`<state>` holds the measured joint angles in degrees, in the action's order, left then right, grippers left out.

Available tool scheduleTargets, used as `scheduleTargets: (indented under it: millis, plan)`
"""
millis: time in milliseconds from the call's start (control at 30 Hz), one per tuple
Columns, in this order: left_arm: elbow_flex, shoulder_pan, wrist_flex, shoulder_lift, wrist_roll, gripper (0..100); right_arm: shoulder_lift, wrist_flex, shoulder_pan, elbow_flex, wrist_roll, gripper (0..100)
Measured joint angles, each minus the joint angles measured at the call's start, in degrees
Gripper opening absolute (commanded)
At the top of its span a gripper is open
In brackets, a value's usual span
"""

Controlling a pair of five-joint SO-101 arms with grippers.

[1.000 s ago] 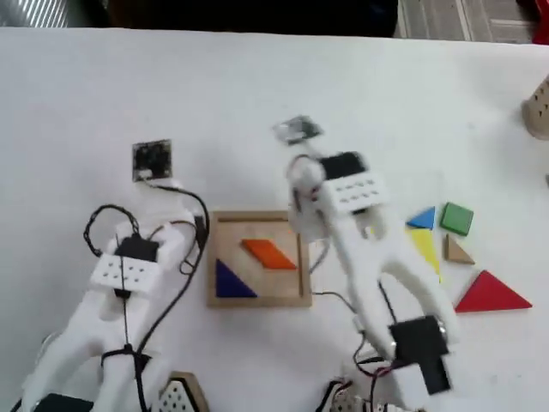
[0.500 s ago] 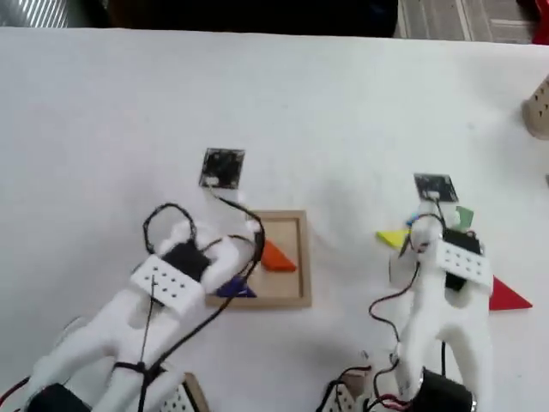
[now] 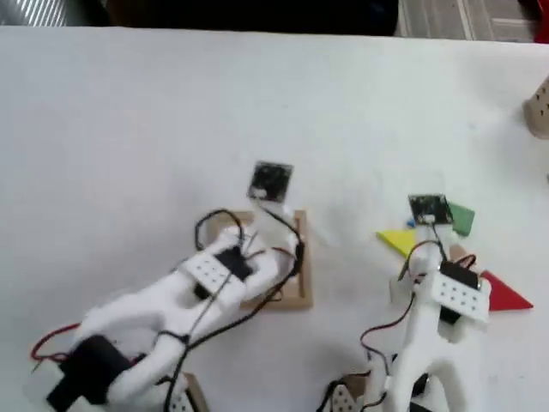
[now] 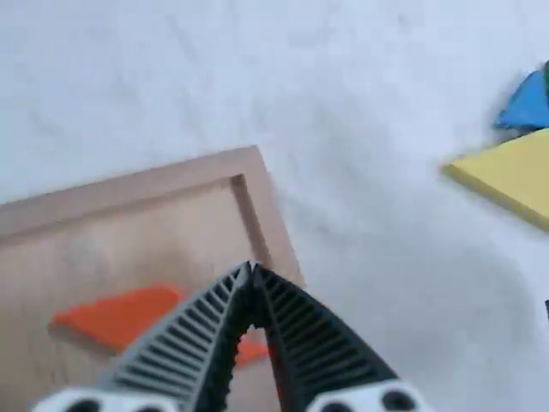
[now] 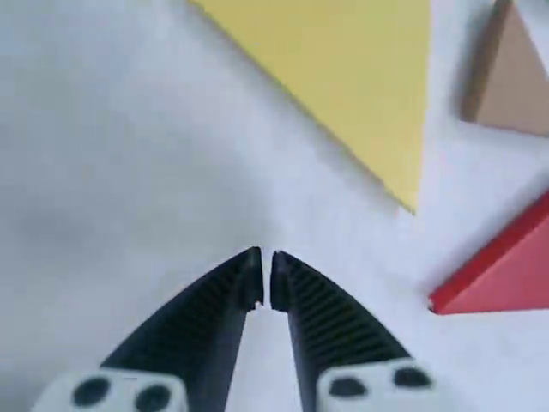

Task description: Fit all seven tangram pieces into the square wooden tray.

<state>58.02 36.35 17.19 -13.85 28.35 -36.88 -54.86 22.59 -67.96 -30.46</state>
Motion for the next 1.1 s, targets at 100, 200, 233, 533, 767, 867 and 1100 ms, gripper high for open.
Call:
scheduleTargets:
  millis: [100, 200, 233, 533, 767, 867, 1100]
  plan:
    - [-4.13, 0.00, 0.00, 5.80, 0.00, 2, -0.09, 0.35, 0.00, 0.00, -0.09, 1.8]
    - [-5.63, 0.00, 0.88, 7.21, 0.00, 2, -0.09, 0.35, 0.09, 0.00, -0.09, 1.8]
    - [-5.98, 0.00, 0.97, 7.47, 0.00, 2, -0.09, 0.35, 0.09, 0.00, -0.09, 1.8]
    - [-6.33, 0.00, 6.07, 8.00, -4.57, 2, -0.09, 0.53, 0.09, 0.00, -0.09, 1.8]
    - [-6.42, 0.00, 14.95, 8.00, -4.66, 2, -0.09, 0.88, 0.09, 0.00, -0.09, 1.8]
    - [-6.95, 0.00, 17.23, 7.91, -4.66, 2, -0.09, 0.88, 0.09, 0.00, -0.09, 1.8]
    - [-7.03, 0.00, 19.43, 5.89, -4.66, 2, -0.09, 0.88, 0.09, -0.18, -0.09, 1.8]
